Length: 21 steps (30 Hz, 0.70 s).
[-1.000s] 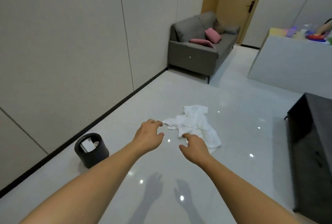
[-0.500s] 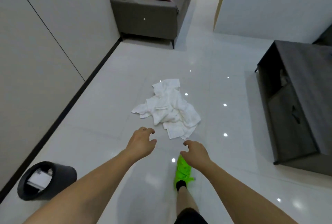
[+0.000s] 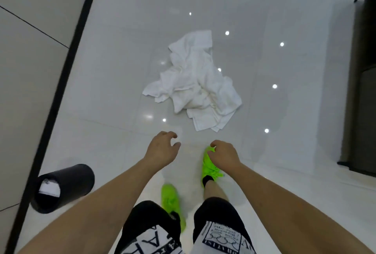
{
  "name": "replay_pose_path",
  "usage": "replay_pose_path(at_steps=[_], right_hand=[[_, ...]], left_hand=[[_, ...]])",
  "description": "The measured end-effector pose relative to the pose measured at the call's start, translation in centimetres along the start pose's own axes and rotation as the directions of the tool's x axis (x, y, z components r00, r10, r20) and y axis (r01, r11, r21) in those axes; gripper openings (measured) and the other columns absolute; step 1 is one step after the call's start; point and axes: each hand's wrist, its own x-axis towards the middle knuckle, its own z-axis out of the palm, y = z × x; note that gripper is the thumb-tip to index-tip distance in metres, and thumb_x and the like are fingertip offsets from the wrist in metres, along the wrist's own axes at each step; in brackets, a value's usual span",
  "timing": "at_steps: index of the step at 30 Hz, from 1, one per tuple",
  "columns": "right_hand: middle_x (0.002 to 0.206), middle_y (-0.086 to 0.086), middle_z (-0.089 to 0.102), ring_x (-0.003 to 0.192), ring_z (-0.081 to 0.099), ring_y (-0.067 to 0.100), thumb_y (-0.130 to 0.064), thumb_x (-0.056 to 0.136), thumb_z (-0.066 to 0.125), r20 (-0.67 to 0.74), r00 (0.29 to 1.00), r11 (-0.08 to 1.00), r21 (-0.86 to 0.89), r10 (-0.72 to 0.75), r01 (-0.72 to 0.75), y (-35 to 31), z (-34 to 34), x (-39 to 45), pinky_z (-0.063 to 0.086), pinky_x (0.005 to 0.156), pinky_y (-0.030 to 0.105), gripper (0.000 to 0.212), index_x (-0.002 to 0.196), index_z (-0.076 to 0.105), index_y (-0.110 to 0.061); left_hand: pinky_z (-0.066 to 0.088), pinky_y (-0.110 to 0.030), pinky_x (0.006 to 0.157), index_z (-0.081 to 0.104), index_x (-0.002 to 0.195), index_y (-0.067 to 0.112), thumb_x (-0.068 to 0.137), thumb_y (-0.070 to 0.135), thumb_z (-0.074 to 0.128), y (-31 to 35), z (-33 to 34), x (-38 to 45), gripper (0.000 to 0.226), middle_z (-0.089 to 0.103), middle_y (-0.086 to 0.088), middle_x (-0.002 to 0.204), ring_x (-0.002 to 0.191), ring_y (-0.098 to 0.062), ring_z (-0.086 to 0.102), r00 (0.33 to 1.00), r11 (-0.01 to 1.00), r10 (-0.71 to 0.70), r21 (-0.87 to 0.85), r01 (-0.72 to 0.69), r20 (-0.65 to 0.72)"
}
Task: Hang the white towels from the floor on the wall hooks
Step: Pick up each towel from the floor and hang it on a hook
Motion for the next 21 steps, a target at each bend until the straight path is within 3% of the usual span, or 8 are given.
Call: replay_pose_path(at_steps=[6,8,12,15,21], right_hand=[[0.12,0.01,0.066,0.117,0.056,0.027,-0.027,0.09,0.056,0.047,0.997,0.996,0.049,0.067,-0.07,2.5,3.5,13.6,0.044,0.091,0.029,0.038,0.127,0.062,-0.016],[0.119,0.009,0.067,0.117,0.057,0.027,-0.027,0.09,0.058,0.047,0.994,0.992,0.074,0.103,-0.106,3.9,5.8,19.1,0.045,0.092,0.03,0.038,0.125,0.063,-0.015],[0.117,0.01,0.069,0.116,0.057,0.029,-0.025,0.089,0.058,0.027,0.982,0.977,0.102,0.185,-0.186,7.0,12.1,29.7,0.045,0.09,0.031,0.035,0.123,0.064,-0.016],[0.115,0.011,0.067,0.114,0.057,0.031,-0.023,0.09,0.057,0.017,0.981,0.979,0.063,0.191,-0.191,8.9,17.7,36.7,0.045,0.089,0.034,0.034,0.123,0.063,-0.016],[0.113,0.017,0.059,0.102,0.053,0.036,-0.02,0.09,0.06,-0.24,0.97,0.994,-0.1,0.027,-0.052,11.1,26.1,46.0,0.043,0.081,0.041,0.031,0.117,0.06,-0.006]], left_hand=[[0.037,-0.022,0.086,0.061,0.124,0.02,0.092,0.034,0.059,-0.1,5.5,13.5,0.035,0.056,-0.006,0.126,0.101,-0.02,0.057,0.994,1.0,0.005,-0.005,-0.004,0.113],[0.042,-0.028,0.092,0.062,0.123,0.019,0.092,0.033,0.06,-1.6,8.3,18.8,0.035,0.058,-0.007,0.125,0.105,-0.022,0.057,0.992,1.0,0.001,-0.021,0.001,0.125],[0.041,-0.025,0.082,0.063,0.121,0.02,0.091,0.034,0.061,-6.1,15.1,28.9,0.033,0.061,-0.006,0.118,0.094,-0.018,0.059,0.985,0.999,-0.036,-0.027,0.041,0.166],[0.043,-0.028,0.089,0.063,0.122,0.02,0.09,0.035,0.063,-9.8,20.2,34.7,0.034,0.062,-0.005,0.118,0.099,-0.021,0.06,0.967,0.998,-0.062,-0.004,0.065,0.246],[0.04,-0.024,0.088,0.064,0.12,0.026,0.087,0.038,0.066,-15.4,27.1,42.6,0.035,0.063,0.004,0.117,0.1,-0.015,0.059,0.946,0.997,-0.07,0.012,0.07,0.315]])
